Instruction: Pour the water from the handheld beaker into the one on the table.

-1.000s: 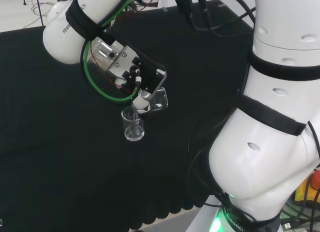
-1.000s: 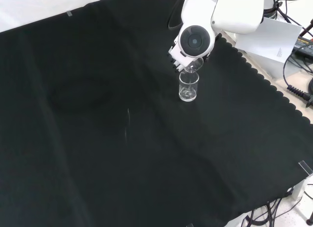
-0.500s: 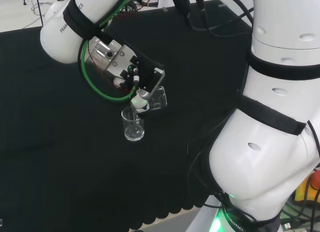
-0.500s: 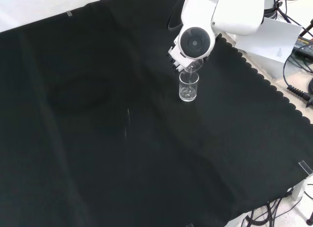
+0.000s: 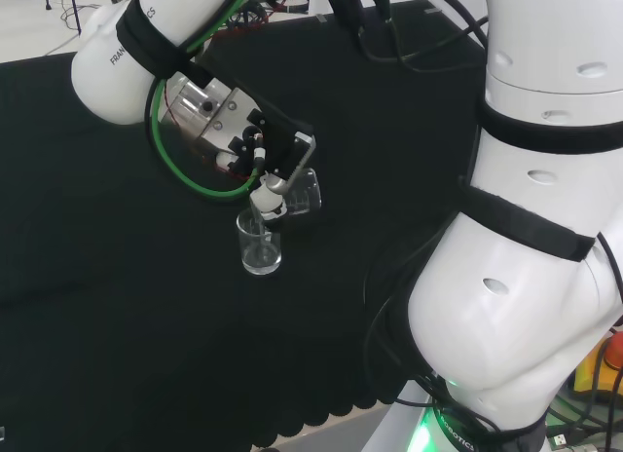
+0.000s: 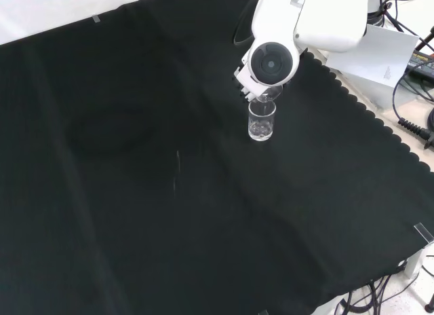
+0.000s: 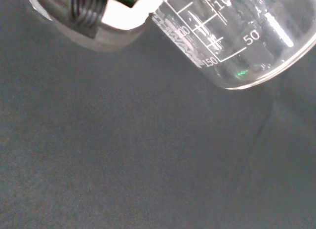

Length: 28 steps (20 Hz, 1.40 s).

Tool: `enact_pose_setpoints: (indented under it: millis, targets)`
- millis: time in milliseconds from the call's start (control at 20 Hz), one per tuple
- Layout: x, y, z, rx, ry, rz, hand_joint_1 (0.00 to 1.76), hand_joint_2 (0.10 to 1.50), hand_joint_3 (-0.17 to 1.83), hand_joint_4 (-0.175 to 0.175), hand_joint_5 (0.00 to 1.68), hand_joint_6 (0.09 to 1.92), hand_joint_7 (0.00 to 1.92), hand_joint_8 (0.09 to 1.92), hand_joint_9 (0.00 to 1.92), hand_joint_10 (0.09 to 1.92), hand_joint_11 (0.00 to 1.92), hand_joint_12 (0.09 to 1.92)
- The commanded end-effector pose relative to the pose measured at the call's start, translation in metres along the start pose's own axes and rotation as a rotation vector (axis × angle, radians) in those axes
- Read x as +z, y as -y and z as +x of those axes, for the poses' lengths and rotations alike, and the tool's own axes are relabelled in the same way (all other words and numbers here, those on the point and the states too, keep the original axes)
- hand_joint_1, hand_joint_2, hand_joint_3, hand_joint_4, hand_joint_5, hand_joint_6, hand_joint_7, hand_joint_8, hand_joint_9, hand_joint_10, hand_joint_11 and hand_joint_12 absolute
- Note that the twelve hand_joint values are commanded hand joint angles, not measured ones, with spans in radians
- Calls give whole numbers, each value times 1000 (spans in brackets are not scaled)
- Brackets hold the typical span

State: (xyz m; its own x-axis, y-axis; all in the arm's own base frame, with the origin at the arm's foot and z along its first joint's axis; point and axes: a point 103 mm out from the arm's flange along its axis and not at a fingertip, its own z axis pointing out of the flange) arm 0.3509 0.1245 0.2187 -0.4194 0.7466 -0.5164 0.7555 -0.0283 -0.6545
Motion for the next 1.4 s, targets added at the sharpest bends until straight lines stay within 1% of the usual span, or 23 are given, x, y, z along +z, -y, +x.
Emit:
enact_pose_setpoints:
  millis: [50, 300, 650, 1150, 1400]
  targets:
    - [-1, 0, 1, -4, 3, 3, 1412, 1064, -175, -111, 1124, 801, 1196, 712, 1385, 460, 1141, 1049]
    - [-2, 1, 1, 2, 8, 7, 1412, 1064, -175, -112, 1123, 802, 1197, 711, 1386, 459, 1142, 1049]
    - [-1, -1, 1, -13, -4, 4, 1412, 1064, -175, -111, 1123, 802, 1196, 712, 1387, 457, 1144, 1048]
    - [0, 0, 2, -16, -9, -3, 1412, 1064, -175, -111, 1123, 800, 1196, 712, 1388, 454, 1146, 1045]
    - [1, -1, -1, -22, -26, -28, 1412, 1063, -175, -111, 1124, 800, 1197, 711, 1389, 454, 1146, 1044]
